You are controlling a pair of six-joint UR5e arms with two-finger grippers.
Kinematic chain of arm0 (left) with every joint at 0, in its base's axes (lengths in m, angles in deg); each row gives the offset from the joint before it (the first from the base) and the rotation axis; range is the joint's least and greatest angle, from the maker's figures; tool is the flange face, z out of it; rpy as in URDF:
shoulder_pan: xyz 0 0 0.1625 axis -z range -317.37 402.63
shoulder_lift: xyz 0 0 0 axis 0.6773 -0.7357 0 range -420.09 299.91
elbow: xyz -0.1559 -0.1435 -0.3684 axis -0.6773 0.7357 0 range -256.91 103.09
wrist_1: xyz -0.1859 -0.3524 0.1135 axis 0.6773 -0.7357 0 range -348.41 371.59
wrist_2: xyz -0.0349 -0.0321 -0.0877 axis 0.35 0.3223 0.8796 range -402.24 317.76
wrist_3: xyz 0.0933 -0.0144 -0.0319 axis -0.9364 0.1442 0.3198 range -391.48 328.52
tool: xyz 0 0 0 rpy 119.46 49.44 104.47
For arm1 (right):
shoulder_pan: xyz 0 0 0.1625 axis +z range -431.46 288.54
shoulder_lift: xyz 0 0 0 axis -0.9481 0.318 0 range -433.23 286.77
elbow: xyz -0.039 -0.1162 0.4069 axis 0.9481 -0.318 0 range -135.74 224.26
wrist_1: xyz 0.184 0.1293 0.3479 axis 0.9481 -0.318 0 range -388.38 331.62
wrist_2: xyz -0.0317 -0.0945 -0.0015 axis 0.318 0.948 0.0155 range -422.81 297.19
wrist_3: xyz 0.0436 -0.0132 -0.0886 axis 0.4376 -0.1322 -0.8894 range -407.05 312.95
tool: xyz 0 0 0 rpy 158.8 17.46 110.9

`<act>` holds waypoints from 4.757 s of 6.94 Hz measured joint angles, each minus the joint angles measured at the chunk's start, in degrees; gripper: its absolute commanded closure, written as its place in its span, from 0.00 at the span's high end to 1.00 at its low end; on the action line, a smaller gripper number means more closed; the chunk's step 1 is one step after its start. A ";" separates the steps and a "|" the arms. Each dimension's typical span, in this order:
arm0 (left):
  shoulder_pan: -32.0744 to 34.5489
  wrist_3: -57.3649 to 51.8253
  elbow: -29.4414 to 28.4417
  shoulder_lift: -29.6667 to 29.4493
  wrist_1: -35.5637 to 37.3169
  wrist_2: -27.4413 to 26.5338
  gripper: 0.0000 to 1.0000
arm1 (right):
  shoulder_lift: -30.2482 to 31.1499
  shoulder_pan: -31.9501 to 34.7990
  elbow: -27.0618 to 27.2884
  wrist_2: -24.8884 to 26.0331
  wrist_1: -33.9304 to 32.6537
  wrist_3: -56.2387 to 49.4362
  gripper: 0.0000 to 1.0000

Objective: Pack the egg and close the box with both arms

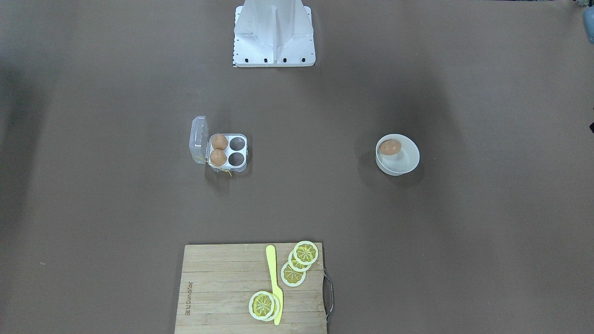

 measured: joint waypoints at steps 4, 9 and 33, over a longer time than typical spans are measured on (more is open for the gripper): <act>-20.27 33.77 3.13 -7.71 0.33 -3.50 0.98 | 1.07 -0.30 -0.50 -0.17 3.48 0.50 1.00; -36.22 46.32 0.72 -14.78 0.26 -13.38 0.81 | 1.04 -1.99 -0.55 -0.12 3.71 0.76 1.00; -42.07 46.46 -6.08 -15.89 -7.40 -14.51 0.47 | 0.36 -2.30 -1.26 -0.20 3.62 0.83 1.00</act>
